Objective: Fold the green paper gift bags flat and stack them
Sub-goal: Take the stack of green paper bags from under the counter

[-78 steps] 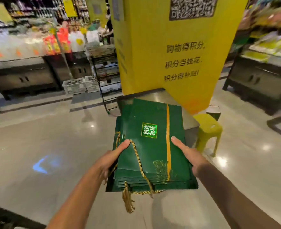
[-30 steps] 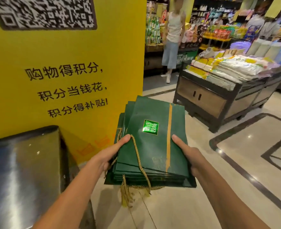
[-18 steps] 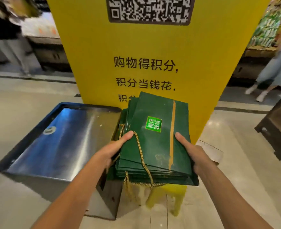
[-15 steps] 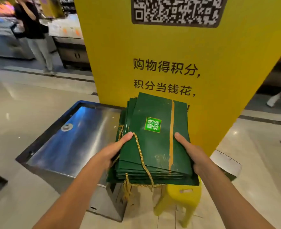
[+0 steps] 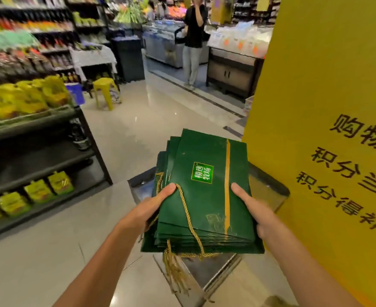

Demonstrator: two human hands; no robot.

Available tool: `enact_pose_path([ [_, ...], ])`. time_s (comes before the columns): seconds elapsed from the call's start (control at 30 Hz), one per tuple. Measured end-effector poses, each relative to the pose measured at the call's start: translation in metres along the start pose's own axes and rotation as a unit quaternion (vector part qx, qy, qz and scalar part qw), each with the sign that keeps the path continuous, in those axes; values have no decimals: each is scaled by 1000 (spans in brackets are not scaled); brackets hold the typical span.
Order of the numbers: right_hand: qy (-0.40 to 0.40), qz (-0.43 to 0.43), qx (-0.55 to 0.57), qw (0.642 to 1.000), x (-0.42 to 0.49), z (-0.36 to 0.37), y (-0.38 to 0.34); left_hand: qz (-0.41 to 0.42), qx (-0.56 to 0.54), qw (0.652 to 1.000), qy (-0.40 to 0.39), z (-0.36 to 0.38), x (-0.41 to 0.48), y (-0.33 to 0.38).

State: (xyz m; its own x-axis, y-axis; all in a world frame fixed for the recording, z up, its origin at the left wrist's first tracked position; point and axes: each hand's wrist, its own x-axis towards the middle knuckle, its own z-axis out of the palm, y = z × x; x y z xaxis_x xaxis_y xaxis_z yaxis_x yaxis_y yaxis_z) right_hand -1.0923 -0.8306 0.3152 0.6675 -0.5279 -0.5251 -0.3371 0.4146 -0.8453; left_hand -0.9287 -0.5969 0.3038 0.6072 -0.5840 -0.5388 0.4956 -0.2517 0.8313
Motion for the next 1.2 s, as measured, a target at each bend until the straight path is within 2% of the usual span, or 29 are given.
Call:
enact_pose_path([
  [0.33, -150, 55, -133, 978, 125, 52, -1, -25, -57, 985, 158, -33, 11, -44],
  [0.5, -218, 89, -209, 949, 174, 53, 1, -80, -115, 961, 239, -14, 27, -74],
  [0.67, -302, 104, -214, 923, 197, 51, 2, -106, -151, 936, 301, 2, 41, -100],
  [0.93, -326, 123, -234, 907, 227, 51, 9, -119, -157, 934, 298, 7, 52, -93],
  [1.2, -301, 121, -236, 916, 233, 45, 7, -121, -136, 946, 268, 9, 63, -77],
])
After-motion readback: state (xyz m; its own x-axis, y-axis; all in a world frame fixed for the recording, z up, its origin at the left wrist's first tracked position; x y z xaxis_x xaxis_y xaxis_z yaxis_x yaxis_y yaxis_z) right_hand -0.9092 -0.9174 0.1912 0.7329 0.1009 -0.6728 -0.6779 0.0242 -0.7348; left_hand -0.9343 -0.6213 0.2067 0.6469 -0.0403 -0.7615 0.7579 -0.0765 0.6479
